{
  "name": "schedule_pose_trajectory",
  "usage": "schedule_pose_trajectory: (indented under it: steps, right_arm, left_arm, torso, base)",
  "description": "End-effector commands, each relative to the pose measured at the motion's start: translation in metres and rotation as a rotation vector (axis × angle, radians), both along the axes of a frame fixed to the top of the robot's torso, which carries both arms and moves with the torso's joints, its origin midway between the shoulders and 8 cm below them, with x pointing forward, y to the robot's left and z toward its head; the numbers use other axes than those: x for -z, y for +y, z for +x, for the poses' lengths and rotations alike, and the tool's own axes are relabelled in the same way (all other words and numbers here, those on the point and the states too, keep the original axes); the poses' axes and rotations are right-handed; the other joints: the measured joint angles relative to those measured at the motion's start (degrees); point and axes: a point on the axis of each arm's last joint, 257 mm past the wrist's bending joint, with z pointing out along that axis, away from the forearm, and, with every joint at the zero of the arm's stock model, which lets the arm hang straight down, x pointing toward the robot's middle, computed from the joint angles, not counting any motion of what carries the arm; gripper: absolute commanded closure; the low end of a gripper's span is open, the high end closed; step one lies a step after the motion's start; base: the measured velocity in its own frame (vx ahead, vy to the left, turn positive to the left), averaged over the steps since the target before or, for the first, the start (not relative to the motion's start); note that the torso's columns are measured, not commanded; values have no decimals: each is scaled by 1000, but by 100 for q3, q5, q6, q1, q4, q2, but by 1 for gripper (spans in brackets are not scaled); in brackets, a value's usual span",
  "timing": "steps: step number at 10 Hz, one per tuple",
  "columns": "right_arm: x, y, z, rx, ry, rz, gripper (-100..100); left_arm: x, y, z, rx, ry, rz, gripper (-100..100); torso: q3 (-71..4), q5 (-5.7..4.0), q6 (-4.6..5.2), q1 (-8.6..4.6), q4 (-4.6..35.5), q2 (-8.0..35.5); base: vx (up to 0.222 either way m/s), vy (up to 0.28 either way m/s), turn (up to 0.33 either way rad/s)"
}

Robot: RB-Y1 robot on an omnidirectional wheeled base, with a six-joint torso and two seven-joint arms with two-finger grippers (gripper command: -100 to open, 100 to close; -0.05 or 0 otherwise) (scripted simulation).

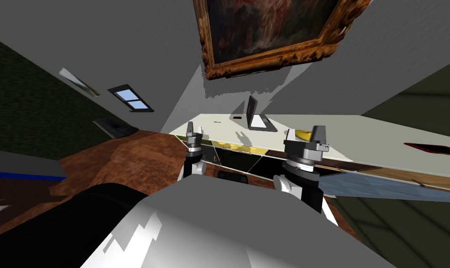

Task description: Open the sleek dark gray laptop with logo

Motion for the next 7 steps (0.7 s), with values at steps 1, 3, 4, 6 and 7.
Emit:
schedule_pose_trajectory:
  steps: [1,3,4,6,7]
  right_arm:
    - [0,0,0,0,0,0,0]
    - [0,0,0,0,0,0,0]
    - [0,0,0,0,0,0,0]
    - [0,0,0,0,0,0,0]
    - [0,0,0,0,0,0,0]
  left_arm:
    - [0,0,0,0,0,0,0]
    - [0,0,0,0,0,0,0]
    - [0,0,0,0,0,0,0]
    - [0,0,0,0,0,0,0]
    - [0,0,0,0,0,0,0]
  torso:
    - [-467,0,0,0,235,232]
    - [-2014,0,0,0,1006,1003]
    - [-2850,0,0,0,1424,1422]
    - [-4536,0,0,0,2268,2269]
    - [-5381,0,0,0,2691,2693]
  base:
    - [0,0,0]
    - [0,0,0]
    - [0,0,0]
    - [0,0,0]
    - [0,0,0]
